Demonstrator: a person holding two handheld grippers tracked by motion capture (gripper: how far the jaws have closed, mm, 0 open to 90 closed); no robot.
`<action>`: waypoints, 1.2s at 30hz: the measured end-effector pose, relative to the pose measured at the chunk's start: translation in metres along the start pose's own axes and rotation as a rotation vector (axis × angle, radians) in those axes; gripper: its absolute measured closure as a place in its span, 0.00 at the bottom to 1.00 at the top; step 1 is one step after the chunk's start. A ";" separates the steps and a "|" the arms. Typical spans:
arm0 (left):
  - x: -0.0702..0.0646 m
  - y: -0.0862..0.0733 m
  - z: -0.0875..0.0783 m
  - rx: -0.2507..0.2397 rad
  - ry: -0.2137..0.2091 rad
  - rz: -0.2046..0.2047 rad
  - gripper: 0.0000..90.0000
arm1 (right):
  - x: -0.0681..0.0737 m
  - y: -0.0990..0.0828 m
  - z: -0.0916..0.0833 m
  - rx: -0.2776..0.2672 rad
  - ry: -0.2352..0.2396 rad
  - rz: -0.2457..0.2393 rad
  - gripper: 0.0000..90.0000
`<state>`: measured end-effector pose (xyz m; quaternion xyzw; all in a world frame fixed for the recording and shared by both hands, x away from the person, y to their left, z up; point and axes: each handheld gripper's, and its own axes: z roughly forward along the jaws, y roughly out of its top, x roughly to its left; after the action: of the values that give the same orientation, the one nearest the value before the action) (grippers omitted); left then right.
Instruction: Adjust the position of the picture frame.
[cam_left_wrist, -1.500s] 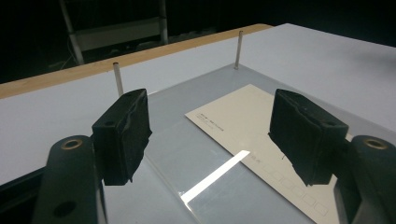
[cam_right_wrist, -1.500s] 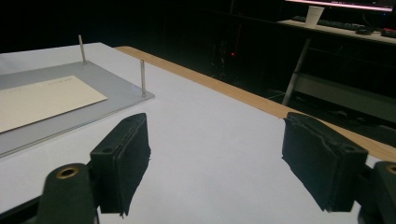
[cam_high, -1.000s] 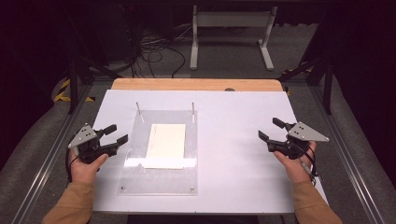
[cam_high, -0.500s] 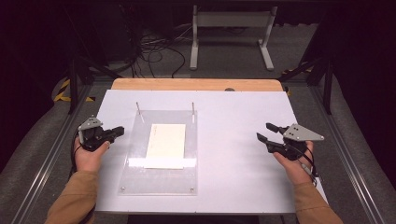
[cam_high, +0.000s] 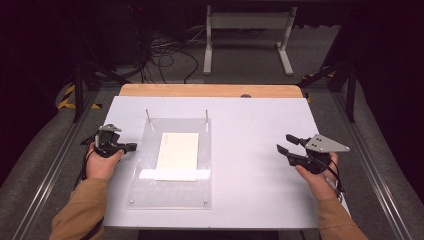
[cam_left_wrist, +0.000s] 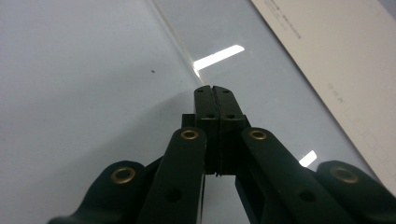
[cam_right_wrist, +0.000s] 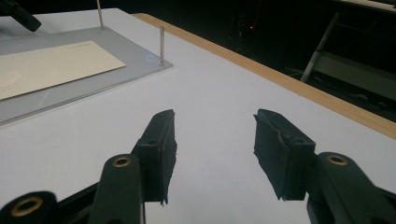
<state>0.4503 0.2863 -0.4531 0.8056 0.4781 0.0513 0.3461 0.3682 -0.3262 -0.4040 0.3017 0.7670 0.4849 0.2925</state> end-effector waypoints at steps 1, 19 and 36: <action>0.000 0.000 0.000 0.000 0.000 0.000 1.00 | 0.000 0.000 -0.001 0.000 -0.003 0.001 0.53; 0.006 -0.007 0.005 0.008 -0.135 -0.083 1.00 | 0.000 0.000 0.002 0.005 0.002 0.008 0.53; -0.049 0.009 0.039 0.041 -0.272 0.040 1.00 | 0.001 -0.001 0.005 0.012 0.020 0.020 0.54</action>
<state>0.4469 0.2238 -0.4648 0.8215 0.4114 -0.0614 0.3900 0.3713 -0.3228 -0.4074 0.3061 0.7697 0.4864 0.2780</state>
